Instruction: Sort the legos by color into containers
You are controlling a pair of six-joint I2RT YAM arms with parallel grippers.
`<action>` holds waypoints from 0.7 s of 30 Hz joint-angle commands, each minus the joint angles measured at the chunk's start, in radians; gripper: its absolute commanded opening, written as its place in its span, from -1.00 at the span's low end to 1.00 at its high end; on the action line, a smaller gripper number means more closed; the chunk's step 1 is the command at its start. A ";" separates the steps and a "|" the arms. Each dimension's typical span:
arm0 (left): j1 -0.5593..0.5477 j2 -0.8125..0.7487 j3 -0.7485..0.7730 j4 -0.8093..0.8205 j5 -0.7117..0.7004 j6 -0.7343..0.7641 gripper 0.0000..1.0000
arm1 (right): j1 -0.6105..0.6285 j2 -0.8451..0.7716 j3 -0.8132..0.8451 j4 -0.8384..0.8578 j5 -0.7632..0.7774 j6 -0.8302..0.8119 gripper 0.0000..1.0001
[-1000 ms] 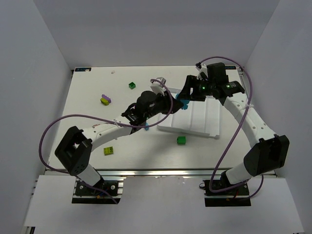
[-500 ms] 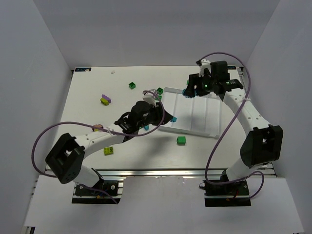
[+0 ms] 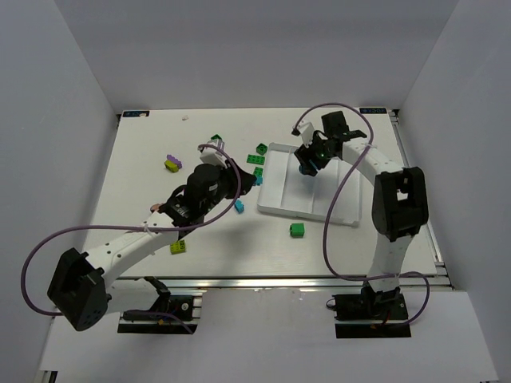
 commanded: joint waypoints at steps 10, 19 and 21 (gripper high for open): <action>0.002 0.122 0.039 0.072 0.121 -0.038 -1.00 | 0.028 0.160 0.310 -0.012 0.088 -0.018 0.55; 0.002 0.399 0.240 0.108 0.253 -0.015 -1.00 | -0.090 -0.022 0.247 -0.068 -0.086 0.074 0.67; 0.002 0.447 0.309 0.097 0.273 0.000 -1.00 | -0.130 -0.065 0.203 -0.090 -0.170 0.080 0.59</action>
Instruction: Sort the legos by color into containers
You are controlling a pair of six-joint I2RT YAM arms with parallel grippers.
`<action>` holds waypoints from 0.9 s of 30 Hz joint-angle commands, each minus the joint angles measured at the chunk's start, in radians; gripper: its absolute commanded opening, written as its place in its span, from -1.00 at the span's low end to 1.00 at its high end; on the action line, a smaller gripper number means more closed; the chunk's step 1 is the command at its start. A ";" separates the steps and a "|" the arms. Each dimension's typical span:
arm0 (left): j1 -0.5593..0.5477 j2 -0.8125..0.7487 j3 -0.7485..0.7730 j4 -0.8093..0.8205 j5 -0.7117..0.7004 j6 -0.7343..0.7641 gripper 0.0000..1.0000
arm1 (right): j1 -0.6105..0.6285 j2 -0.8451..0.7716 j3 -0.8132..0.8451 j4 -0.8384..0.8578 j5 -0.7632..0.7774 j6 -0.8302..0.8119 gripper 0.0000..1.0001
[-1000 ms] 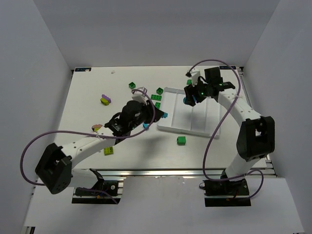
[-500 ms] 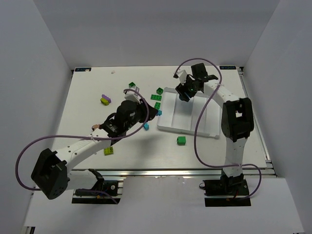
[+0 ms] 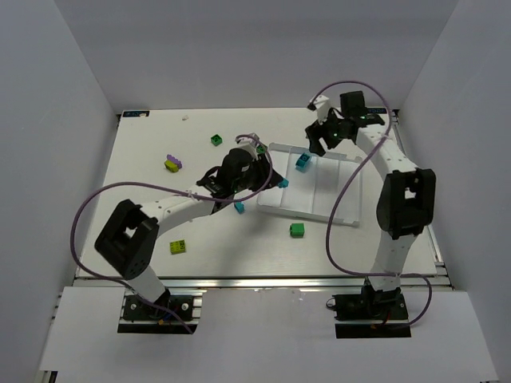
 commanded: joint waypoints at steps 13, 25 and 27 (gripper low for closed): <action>-0.013 0.463 0.561 -0.236 0.077 0.142 -0.93 | -0.180 -0.465 -0.360 -0.038 -0.390 0.025 -0.25; -0.035 0.544 0.770 -0.337 -0.002 0.162 0.41 | -0.241 -0.397 -0.338 0.026 -0.219 0.206 0.55; -0.036 0.509 0.756 -0.339 -0.036 0.162 0.50 | -0.241 -0.343 -0.293 0.069 -0.150 0.290 0.57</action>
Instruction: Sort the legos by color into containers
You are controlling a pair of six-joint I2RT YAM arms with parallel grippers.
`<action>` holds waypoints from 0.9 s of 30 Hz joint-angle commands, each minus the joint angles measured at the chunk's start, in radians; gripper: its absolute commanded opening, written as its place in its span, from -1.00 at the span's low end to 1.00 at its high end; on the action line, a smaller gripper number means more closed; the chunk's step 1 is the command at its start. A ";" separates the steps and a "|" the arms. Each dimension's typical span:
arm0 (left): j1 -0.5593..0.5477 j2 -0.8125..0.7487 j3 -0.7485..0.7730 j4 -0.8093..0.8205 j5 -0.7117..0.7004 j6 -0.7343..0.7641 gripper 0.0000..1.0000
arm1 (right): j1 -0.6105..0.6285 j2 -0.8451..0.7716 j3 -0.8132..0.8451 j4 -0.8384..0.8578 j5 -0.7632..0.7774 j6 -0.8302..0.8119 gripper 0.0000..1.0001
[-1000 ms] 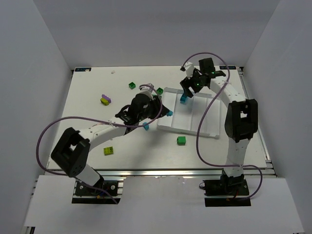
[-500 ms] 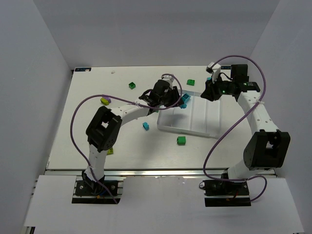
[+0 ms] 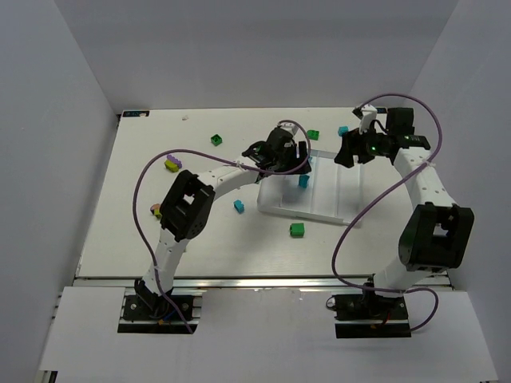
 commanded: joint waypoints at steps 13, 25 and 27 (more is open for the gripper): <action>0.007 -0.676 -0.530 0.057 -0.227 -0.037 0.82 | 0.006 0.767 0.812 0.026 0.474 0.144 0.57; 0.009 -1.125 -0.994 0.080 -0.390 -0.232 0.82 | 0.012 0.929 0.895 0.295 0.501 0.081 0.55; 0.009 -1.125 -0.985 0.060 -0.401 -0.231 0.82 | 0.015 0.963 0.923 0.294 0.493 0.079 0.54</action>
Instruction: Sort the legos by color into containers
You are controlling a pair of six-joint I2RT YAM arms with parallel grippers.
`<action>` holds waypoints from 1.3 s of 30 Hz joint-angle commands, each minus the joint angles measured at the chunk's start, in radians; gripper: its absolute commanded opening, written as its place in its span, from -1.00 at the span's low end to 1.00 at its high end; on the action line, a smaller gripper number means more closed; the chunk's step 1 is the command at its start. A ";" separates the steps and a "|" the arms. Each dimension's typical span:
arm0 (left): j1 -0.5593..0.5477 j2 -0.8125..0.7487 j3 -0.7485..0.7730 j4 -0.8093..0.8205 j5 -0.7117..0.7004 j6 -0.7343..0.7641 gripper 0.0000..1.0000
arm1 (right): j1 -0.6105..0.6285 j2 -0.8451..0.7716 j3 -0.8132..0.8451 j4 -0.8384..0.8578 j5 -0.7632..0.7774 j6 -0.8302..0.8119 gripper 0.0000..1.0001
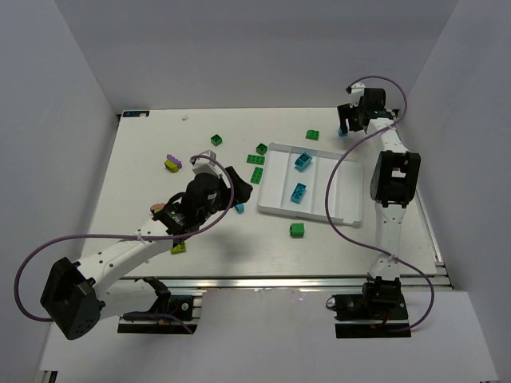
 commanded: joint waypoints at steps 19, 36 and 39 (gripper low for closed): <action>0.004 -0.008 0.034 -0.059 -0.094 -0.040 0.82 | 0.017 0.089 0.079 0.101 -0.013 0.026 0.19; 0.004 -0.021 0.035 -0.116 -0.193 -0.068 0.77 | 0.007 -0.186 -0.131 0.121 -0.260 0.006 -1.00; 0.008 -0.017 0.043 -0.160 -0.239 -0.081 0.47 | 0.003 -0.385 -0.333 0.058 -0.523 -0.121 -1.00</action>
